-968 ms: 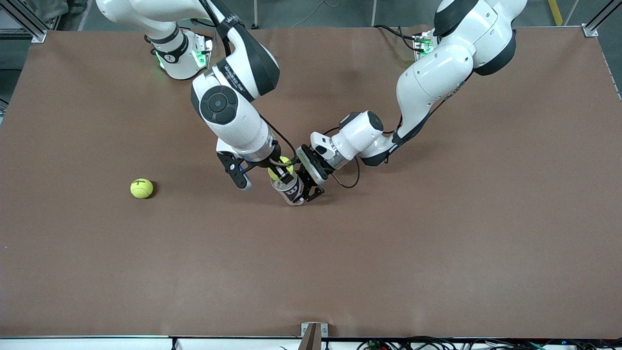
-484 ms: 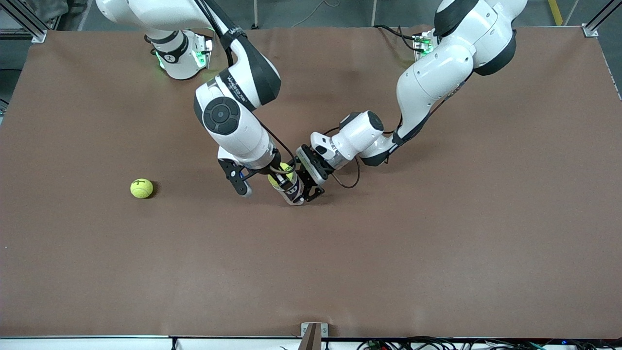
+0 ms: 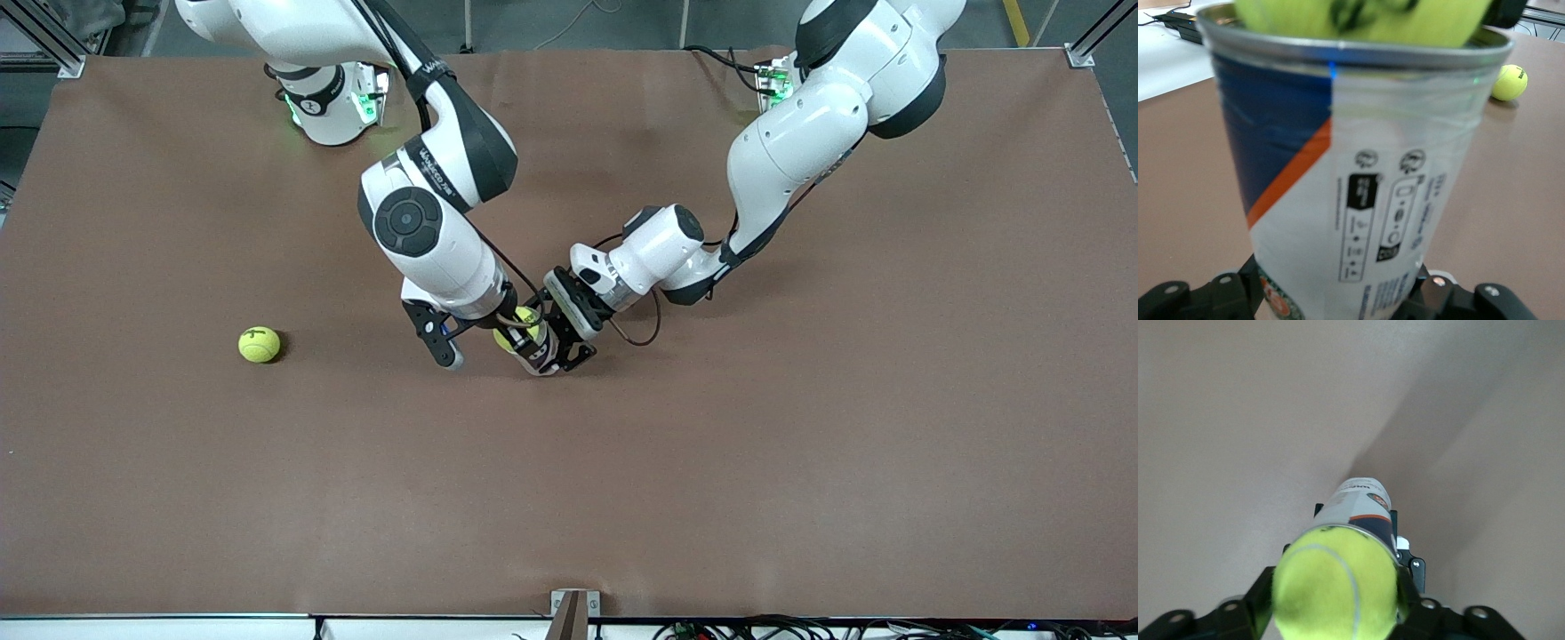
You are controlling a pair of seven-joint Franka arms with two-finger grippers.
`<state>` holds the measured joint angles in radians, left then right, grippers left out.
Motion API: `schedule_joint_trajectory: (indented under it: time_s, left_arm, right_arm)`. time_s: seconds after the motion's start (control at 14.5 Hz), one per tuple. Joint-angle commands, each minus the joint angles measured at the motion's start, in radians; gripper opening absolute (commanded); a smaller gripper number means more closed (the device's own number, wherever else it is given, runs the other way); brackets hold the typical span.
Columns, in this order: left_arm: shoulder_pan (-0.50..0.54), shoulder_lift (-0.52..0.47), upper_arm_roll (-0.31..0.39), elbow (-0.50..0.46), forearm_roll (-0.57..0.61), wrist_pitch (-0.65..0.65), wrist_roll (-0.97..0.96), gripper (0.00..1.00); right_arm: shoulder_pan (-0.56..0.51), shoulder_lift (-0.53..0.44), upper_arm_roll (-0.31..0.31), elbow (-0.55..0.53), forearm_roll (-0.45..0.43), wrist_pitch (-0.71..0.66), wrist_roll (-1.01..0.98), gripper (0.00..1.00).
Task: Insert tennis ball vertically with right arm
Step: 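Lower the ball into the can and open the right gripper, then move the right gripper to the second ball and grasp it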
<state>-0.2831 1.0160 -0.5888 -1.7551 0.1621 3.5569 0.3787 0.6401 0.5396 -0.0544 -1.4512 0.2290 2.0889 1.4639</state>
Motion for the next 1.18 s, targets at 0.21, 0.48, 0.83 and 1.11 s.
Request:
schedule_joint_trajectory:
  time_s: [0.21,0.48,0.83,1.11]
  left_arm:
    - [0.015,-0.007,-0.009,-0.014,0.016,-0.003,0.002,0.8]
    - [0.015,-0.007,-0.008,-0.015,0.016,-0.003,0.002,0.8]
    - [0.015,-0.008,-0.009,-0.012,0.016,-0.003,0.002,0.8]
    - [0.015,-0.008,-0.009,-0.009,0.016,-0.003,0.002,0.81]
  right_arm:
    - [-0.016,0.031,0.007,0.052,-0.01,0.003,0.0,1.0]
    - [-0.08,0.017,0.007,0.051,-0.007,-0.007,-0.118,1.0]
    - [-0.206,-0.052,0.007,0.005,-0.008,-0.159,-0.442,1.0]
    - [-0.298,-0.16,0.005,-0.165,-0.088,-0.153,-0.684,1.0]
